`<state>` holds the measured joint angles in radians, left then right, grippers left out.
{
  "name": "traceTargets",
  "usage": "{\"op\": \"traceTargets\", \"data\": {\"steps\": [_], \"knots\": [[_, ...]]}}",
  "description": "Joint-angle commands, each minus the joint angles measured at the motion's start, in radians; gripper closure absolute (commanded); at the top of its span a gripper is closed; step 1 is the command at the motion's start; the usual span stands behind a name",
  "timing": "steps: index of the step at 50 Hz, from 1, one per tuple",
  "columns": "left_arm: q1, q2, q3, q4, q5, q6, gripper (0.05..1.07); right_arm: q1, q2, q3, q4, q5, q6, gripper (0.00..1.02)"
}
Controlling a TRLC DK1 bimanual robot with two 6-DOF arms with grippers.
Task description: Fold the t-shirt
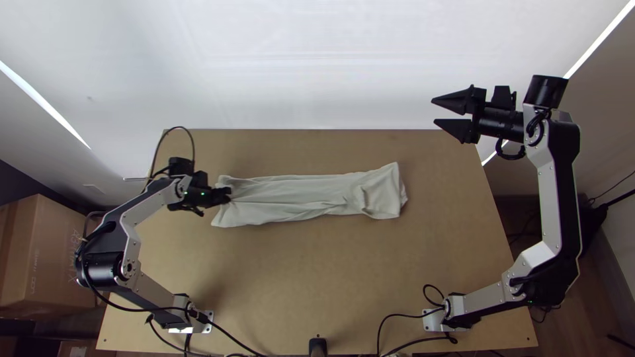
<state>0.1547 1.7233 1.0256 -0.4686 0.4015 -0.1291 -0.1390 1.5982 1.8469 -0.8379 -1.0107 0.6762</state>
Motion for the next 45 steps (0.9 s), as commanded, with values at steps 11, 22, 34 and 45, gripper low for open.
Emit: {"op": "traceTargets", "data": {"steps": [11, 22, 34, 45], "knots": [[0.345, -0.034, 0.011, -0.143, 0.026, 0.24, 1.04, -0.017, -0.04, -0.069, 0.01, -0.012, -0.04, 0.08], [0.528, -0.048, 0.094, -0.291, 0.063, 0.362, 1.04, -0.027, -0.047, -0.1, 0.01, -0.012, -0.06, 0.08], [0.439, -0.212, 0.202, -0.487, 0.126, 0.324, 1.04, -0.022, -0.066, -0.152, 0.01, -0.012, -0.079, 0.08], [0.138, -0.349, 0.295, -0.499, 0.132, 0.114, 1.04, -0.017, -0.07, -0.179, 0.01, -0.011, -0.087, 0.08]]}}
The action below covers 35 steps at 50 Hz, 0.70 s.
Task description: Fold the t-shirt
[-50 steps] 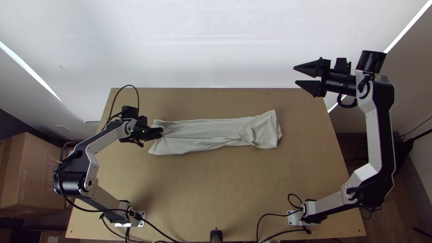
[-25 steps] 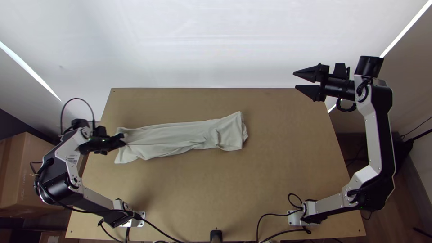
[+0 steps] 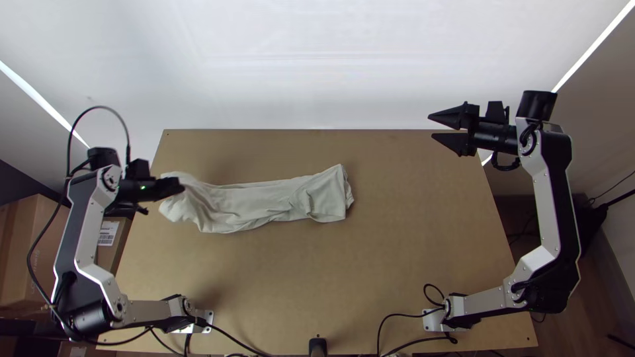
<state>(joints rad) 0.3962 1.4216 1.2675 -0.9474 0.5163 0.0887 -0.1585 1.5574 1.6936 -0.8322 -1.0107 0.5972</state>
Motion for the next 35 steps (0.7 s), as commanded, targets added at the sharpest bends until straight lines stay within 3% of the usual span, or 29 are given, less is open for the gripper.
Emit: {"op": "traceTargets", "data": {"steps": [1, 11, 19, 35], "knots": [[-0.132, -0.05, 0.064, -0.021, 0.017, -0.122, 1.04, 0.002, -0.03, -0.029, 0.004, -0.011, -0.008, 0.08], [-0.399, -0.001, 0.197, -0.017, -0.021, -0.291, 1.04, -0.004, -0.046, -0.06, 0.004, -0.011, -0.02, 0.08], [-0.548, 0.08, 0.296, 0.022, -0.061, -0.368, 1.04, -0.013, -0.063, -0.08, 0.004, -0.011, -0.033, 0.08], [-0.764, 0.296, 0.513, 0.038, -0.134, -0.448, 1.04, -0.047, -0.106, -0.121, 0.004, -0.009, -0.037, 0.08]]}}
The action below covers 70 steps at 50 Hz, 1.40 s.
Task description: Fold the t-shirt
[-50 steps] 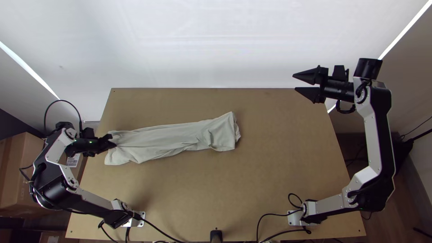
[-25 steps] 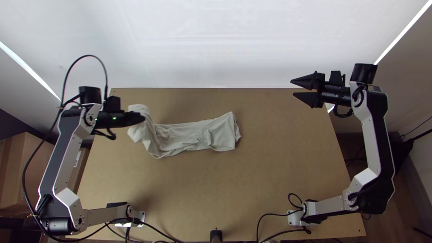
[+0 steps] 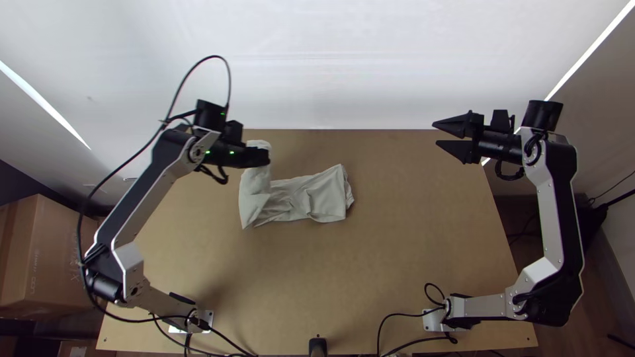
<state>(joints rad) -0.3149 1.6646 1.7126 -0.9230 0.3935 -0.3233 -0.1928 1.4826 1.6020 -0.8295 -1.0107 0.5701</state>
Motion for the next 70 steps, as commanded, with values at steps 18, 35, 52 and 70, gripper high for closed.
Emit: {"op": "traceTargets", "data": {"steps": [18, 35, 52, 70], "knots": [[-0.174, 0.277, 0.219, 0.036, -0.071, -0.068, 1.04, -0.019, -0.1, -0.105, 0.003, -0.005, -0.018, 0.08], [-0.247, 0.442, 0.354, 0.044, -0.101, -0.086, 1.04, -0.017, -0.173, -0.175, 0.003, 0.011, -0.022, 0.08], [-0.331, 0.603, 0.545, 0.05, -0.105, -0.115, 0.08, 0.01, -0.228, -0.292, 0.003, 0.066, -0.041, 0.04], [-0.243, 0.503, 0.544, 0.01, -0.102, -0.091, 0.09, 0.168, -0.139, -0.429, 0.067, 0.164, -0.136, 0.04]]}}
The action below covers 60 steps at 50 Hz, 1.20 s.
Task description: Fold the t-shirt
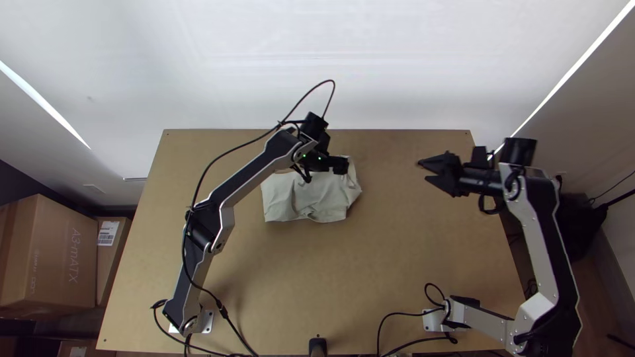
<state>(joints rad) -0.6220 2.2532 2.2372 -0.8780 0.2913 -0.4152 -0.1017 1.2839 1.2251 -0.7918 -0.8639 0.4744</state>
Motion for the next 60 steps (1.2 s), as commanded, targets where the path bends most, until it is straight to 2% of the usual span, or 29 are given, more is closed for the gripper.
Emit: {"op": "traceTargets", "data": {"steps": [1, 9, 18, 29, 47, 60], "knots": [[0.077, -0.099, 0.019, -0.041, 0.0, 0.004, 0.1, 0.096, 0.078, -0.055, 0.035, 0.017, -0.042, 0.04], [0.211, -0.224, 0.016, -0.111, 0.0, 0.042, 0.1, 0.223, 0.242, -0.041, 0.128, 0.014, -0.059, 0.04], [0.386, -0.366, 0.021, -0.156, -0.001, 0.073, 0.09, 0.309, 0.446, 0.047, 0.223, 0.016, -0.063, 0.04], [0.581, -0.509, 0.018, -0.227, 0.0, 0.104, 0.1, 0.333, 0.66, 0.192, 0.255, 0.016, -0.106, 0.04], [0.789, -0.675, 0.016, -0.266, -0.014, 0.113, 0.1, 0.336, 0.842, 0.321, 0.27, 0.017, -0.109, 0.04], [0.889, -0.741, 0.015, -0.32, -0.012, 0.148, 0.1, 0.444, 0.911, 0.361, 0.27, 0.019, -0.103, 0.04]]}}
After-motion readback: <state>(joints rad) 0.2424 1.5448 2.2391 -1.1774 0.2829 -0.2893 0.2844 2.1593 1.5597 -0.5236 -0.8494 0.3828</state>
